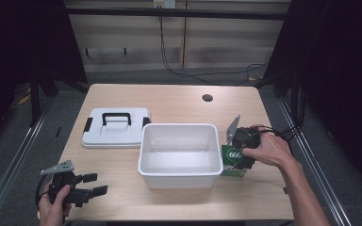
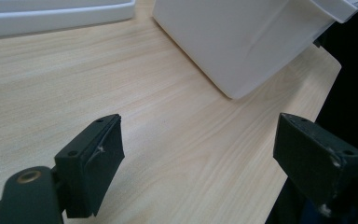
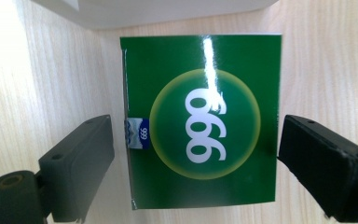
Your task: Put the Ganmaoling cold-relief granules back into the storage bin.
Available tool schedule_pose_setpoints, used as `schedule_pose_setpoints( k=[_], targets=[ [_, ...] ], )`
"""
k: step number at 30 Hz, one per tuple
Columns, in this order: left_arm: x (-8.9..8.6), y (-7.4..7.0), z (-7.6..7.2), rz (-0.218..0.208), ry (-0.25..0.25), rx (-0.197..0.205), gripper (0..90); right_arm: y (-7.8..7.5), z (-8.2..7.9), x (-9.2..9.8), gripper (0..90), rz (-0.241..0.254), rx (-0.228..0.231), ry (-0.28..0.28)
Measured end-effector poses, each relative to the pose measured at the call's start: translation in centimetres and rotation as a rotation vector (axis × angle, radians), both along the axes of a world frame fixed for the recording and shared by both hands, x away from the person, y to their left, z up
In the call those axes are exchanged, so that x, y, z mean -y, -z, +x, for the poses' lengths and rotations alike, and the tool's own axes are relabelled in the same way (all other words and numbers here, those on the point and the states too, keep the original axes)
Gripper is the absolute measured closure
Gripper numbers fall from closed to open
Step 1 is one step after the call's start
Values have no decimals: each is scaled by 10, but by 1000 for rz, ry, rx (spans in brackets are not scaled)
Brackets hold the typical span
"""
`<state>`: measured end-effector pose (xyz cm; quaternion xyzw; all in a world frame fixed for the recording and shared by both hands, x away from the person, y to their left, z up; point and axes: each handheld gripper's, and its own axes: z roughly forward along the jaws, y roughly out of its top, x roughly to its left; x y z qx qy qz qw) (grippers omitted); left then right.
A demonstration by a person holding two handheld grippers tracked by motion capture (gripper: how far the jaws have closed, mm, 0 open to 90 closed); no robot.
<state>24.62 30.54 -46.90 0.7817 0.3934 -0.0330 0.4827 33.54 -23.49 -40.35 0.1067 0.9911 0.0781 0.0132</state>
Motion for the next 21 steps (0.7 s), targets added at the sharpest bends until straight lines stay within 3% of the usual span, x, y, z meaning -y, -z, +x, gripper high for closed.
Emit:
schedule_pose_setpoints(
  k=[9,12,13,17,21],
  targets=[
    [1,1,0,-3,-1,-8,160,9,5,-9,122,-77,-14,-24],
    [0,0,0,4,3,-4,160,13,7,-13,124,-88,-27,-19],
    [0,0,0,-1,-1,-6,160,14,9,-14,129,-90,-28,-47],
    [1,1,0,-3,0,-8,160,14,9,-15,137,-102,-42,-24],
    [1,1,0,-4,0,-8,160,14,10,-16,148,-107,-37,-36]
  ],
)
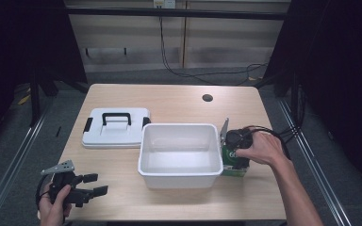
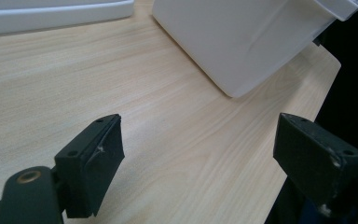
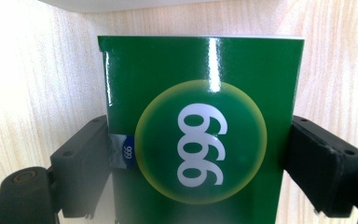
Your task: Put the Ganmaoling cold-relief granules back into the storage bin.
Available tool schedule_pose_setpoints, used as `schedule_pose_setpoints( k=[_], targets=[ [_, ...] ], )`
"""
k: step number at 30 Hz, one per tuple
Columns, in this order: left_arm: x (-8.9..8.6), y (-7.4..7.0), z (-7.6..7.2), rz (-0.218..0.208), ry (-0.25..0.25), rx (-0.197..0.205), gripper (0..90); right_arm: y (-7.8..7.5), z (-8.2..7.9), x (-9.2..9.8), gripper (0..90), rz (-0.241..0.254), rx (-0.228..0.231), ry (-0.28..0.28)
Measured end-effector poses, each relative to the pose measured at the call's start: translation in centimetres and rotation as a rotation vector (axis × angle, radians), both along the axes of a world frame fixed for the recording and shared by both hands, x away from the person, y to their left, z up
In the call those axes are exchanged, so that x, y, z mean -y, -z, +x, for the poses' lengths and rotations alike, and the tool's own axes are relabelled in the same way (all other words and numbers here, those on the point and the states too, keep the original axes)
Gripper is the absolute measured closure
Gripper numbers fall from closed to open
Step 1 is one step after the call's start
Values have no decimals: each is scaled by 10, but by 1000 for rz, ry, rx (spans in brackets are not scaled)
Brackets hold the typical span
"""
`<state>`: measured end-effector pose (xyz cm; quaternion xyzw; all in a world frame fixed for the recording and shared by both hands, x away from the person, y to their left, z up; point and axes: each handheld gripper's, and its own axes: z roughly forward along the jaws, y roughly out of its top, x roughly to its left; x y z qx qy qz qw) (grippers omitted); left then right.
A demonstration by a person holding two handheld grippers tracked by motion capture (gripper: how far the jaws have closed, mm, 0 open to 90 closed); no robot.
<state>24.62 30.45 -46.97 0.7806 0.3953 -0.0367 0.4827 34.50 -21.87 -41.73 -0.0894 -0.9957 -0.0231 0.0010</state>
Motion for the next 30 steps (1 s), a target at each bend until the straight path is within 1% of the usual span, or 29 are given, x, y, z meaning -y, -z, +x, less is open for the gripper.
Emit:
schedule_pose_setpoints(
  k=[2,3,4,6,7,8,12,13,14,16,17,18,20,25,27,29,30],
  targets=[
    [0,0,0,0,2,-2,160,0,0,0,153,0,0,-6],
    [0,0,0,3,3,0,160,-1,0,1,159,2,1,1],
    [0,0,0,1,3,-3,160,-1,0,1,160,-1,-10,16],
    [0,0,0,3,1,-1,160,-1,0,1,161,5,-6,16],
    [0,0,0,2,0,-1,160,-1,0,1,162,7,-3,7],
    [0,0,0,3,0,-2,160,-2,0,2,163,2,-1,4],
    [0,0,0,1,0,-2,160,-3,0,2,163,8,2,8],
    [0,0,0,2,0,-1,160,-4,-1,3,163,12,-2,17],
    [0,0,0,2,0,-1,160,-7,-1,4,164,23,6,28],
    [0,0,0,1,1,-1,160,-9,-1,5,164,22,-1,28],
    [0,0,0,2,1,-2,160,-10,-1,6,164,30,-1,21],
    [0,0,0,3,1,-2,160,-10,-2,6,164,27,-3,35],
    [0,0,0,2,1,-2,160,-11,-1,8,164,31,-3,30],
    [0,0,0,1,3,-4,160,-15,-2,10,164,36,-6,39],
    [0,0,0,-1,2,-3,160,-18,-3,12,164,37,-11,45],
    [-1,0,0,4,7,-1,160,-21,-5,13,164,35,-3,52],
    [0,0,0,-2,2,-3,160,-23,-5,13,164,35,-5,45]
  ],
)
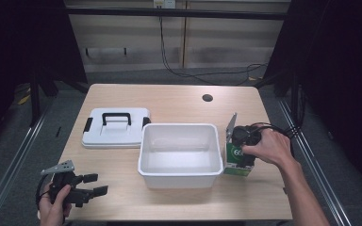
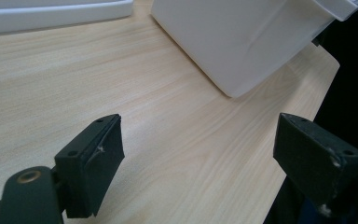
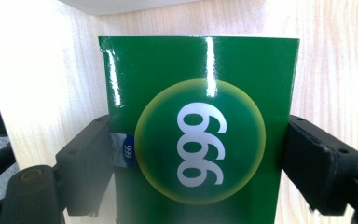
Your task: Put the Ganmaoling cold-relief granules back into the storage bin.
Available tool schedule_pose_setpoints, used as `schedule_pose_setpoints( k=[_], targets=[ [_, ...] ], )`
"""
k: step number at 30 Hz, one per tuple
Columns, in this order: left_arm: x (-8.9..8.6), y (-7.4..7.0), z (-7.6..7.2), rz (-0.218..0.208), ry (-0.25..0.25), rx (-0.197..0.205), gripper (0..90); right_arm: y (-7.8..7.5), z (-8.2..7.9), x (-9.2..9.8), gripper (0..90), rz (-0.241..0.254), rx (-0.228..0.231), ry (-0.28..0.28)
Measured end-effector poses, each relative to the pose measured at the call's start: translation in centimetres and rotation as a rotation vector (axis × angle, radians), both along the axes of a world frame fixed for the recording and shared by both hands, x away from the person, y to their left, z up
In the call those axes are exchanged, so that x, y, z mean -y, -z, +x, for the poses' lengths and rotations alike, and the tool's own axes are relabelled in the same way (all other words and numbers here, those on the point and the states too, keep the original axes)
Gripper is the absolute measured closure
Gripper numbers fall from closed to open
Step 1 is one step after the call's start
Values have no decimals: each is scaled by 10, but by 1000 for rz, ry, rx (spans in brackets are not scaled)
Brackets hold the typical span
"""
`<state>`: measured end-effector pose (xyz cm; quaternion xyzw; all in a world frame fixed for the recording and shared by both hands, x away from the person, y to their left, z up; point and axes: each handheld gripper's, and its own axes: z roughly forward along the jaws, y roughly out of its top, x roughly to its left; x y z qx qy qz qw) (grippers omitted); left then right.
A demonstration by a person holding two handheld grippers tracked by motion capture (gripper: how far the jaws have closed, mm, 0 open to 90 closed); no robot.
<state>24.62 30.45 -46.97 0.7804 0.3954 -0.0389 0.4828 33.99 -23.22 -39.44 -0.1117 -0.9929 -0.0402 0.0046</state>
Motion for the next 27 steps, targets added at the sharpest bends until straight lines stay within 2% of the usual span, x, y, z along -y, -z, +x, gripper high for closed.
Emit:
schedule_pose_setpoints(
  k=[15,20,22,27],
  targets=[
    [0,0,0,0,2,-1,160,-21,-6,7,164,-8,16,9],
    [0,0,0,1,1,1,160,-32,-8,13,164,-10,33,13],
    [0,0,0,0,1,-1,160,-38,-11,16,164,-21,26,21],
    [0,0,0,0,2,-1,160,-42,-14,18,164,-19,29,12]
  ],
)
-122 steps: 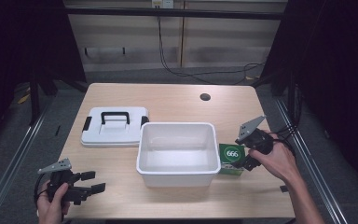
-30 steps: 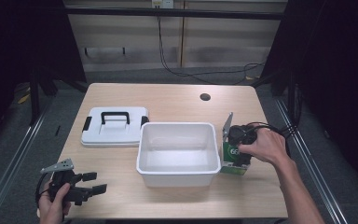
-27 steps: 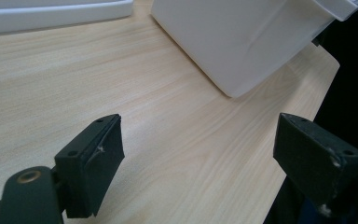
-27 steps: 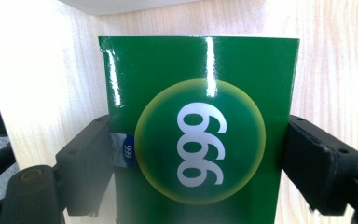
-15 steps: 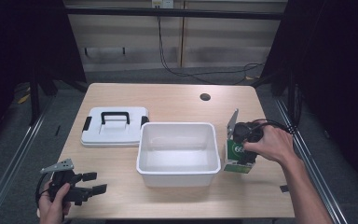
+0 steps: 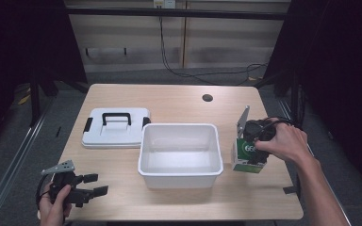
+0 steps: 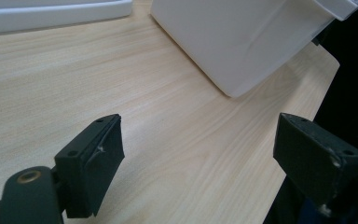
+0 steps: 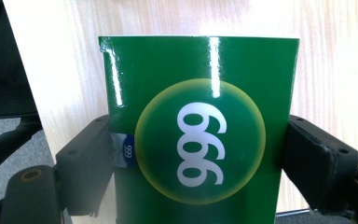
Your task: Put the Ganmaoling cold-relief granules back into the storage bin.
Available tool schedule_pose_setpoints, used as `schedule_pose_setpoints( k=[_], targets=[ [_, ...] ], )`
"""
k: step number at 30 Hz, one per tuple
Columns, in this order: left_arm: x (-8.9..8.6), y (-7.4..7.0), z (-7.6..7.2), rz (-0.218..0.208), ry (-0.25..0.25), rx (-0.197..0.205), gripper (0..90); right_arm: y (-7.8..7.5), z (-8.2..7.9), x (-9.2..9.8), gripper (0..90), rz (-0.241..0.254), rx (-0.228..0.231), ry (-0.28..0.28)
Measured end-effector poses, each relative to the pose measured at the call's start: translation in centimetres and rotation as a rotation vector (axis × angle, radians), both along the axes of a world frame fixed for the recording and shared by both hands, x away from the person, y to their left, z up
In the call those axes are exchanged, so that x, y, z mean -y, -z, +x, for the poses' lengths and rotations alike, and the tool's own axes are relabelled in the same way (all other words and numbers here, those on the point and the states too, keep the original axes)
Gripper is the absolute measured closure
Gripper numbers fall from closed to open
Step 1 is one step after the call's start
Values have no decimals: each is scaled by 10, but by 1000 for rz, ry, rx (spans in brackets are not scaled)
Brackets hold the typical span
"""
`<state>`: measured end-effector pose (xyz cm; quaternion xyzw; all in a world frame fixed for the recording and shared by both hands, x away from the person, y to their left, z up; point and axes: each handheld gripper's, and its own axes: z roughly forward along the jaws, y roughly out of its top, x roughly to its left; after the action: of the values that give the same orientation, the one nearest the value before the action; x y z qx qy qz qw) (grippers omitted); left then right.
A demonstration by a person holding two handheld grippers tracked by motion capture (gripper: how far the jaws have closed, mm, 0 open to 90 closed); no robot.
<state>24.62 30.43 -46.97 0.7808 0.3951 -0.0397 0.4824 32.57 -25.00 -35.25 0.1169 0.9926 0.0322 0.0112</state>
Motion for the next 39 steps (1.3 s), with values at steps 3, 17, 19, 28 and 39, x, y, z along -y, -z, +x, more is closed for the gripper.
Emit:
schedule_pose_setpoints(
  k=[3,17,19,28,39],
  targets=[
    [0,0,0,7,6,2,160,-5,-1,2,164,14,5,-2],
    [0,0,0,3,-4,2,160,-27,-6,12,164,73,26,5],
    [0,0,0,3,-3,1,160,-31,-6,13,164,70,26,9],
    [0,0,0,2,0,3,160,-45,-8,17,164,121,37,37],
    [0,0,0,2,-3,3,160,-59,-8,22,165,201,82,64]
  ],
)
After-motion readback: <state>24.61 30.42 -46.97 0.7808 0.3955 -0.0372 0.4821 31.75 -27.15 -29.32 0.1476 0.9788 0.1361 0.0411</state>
